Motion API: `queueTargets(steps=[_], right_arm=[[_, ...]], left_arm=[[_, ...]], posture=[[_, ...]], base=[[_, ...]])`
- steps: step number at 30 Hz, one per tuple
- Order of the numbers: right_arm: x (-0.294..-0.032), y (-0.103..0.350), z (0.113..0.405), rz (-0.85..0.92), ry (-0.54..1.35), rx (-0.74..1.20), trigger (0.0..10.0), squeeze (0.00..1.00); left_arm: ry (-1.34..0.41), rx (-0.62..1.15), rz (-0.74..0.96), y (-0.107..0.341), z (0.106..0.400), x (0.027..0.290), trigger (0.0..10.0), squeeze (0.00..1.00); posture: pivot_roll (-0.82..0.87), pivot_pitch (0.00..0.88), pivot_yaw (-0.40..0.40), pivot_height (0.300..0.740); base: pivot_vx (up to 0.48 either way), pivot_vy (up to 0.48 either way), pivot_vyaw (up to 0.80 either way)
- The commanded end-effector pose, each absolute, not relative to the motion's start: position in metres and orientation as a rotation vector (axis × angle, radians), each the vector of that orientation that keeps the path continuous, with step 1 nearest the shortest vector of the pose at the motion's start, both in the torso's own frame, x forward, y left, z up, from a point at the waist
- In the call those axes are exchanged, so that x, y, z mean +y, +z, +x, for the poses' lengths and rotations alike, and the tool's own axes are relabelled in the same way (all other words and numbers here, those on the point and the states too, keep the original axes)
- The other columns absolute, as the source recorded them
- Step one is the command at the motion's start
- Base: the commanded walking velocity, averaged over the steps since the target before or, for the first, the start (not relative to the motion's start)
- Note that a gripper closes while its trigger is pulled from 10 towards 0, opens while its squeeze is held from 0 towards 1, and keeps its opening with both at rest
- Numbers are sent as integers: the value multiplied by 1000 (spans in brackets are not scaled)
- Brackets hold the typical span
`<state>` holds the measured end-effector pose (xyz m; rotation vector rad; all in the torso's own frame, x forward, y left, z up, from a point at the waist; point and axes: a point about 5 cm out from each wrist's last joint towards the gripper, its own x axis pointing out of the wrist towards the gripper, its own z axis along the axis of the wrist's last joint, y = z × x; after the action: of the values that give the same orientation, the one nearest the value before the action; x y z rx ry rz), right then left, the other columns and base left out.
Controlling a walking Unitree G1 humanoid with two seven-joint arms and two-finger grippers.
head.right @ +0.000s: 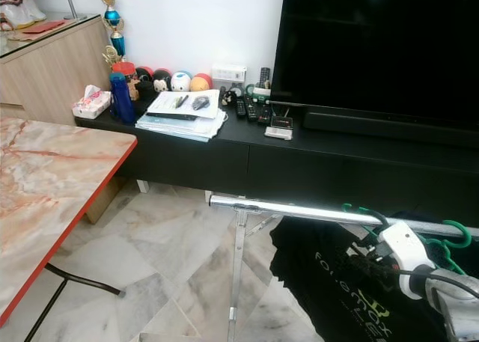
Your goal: Hang hanger
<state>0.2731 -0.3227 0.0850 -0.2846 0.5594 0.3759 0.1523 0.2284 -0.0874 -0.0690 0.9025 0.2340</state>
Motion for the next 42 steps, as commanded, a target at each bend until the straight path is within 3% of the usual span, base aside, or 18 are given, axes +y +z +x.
queueTargets(steps=[1, 3, 11, 15, 17, 19, 21, 26, 30, 33, 36, 42], right_arm=[[-320, 80, 274, -294, 380, 589, 0, 0], [-320, 78, 274, -295, 376, 593, 0, 0], [-316, 71, 272, -283, 379, 597, 0, 0], [-313, 69, 272, -275, 383, 591, 0, 0], [-312, 68, 272, -270, 385, 589, 0, 0], [-307, 64, 272, -254, 392, 586, 0, 0], [-305, 63, 272, -246, 390, 582, 0, 0], [-299, 62, 275, -217, 373, 546, 0, 0], [-293, 63, 277, -189, 330, 491, 0, 0], [-289, 60, 276, -174, 266, 457, 0, 0], [-272, 51, 266, -123, 238, 417, 0, 0], [-250, 38, 247, -50, 197, 384, 0, 0]], left_arm=[[227, 945, -58, -91, 146, 225, 10000, 0], [228, 945, -60, -91, 146, 225, 10000, 0], [285, 953, -49, -86, 123, 271, 10000, 0], [290, 956, -49, -85, 119, 274, 10000, 0], [281, 957, -52, -88, 121, 267, 10000, 0], [248, 958, -60, -94, 133, 234, 10000, 0], [237, 957, -62, -94, 138, 223, 10000, 0], [217, 954, -63, -95, 147, 205, 10000, 0], [215, 953, -66, -95, 147, 205, 10000, 0], [232, 953, -64, -95, 139, 220, 10000, 0], [277, 954, -51, -90, 121, 257, 10000, 0], [310, 961, -36, -83, 107, 289, 10000, 0]], posture=[[4, 26, -41, 740], [4, 26, -43, 740], [7, 27, -45, 740], [6, 29, -44, 740], [7, 30, -45, 740], [10, 32, -46, 740], [10, 32, -46, 740], [8, 32, -45, 740], [12, 33, -49, 740], [12, 36, -50, 740], [10, 40, -52, 740], [-3, 42, -49, 740]], base=[[0, 0, 0], [0, 0, 0], [0, 0, 0], [0, 0, 0], [0, 0, 0], [0, 0, 0], [0, 0, 0], [0, 0, 0], [0, 0, 0], [0, 0, 0], [0, 0, 0], [0, 0, 0]])
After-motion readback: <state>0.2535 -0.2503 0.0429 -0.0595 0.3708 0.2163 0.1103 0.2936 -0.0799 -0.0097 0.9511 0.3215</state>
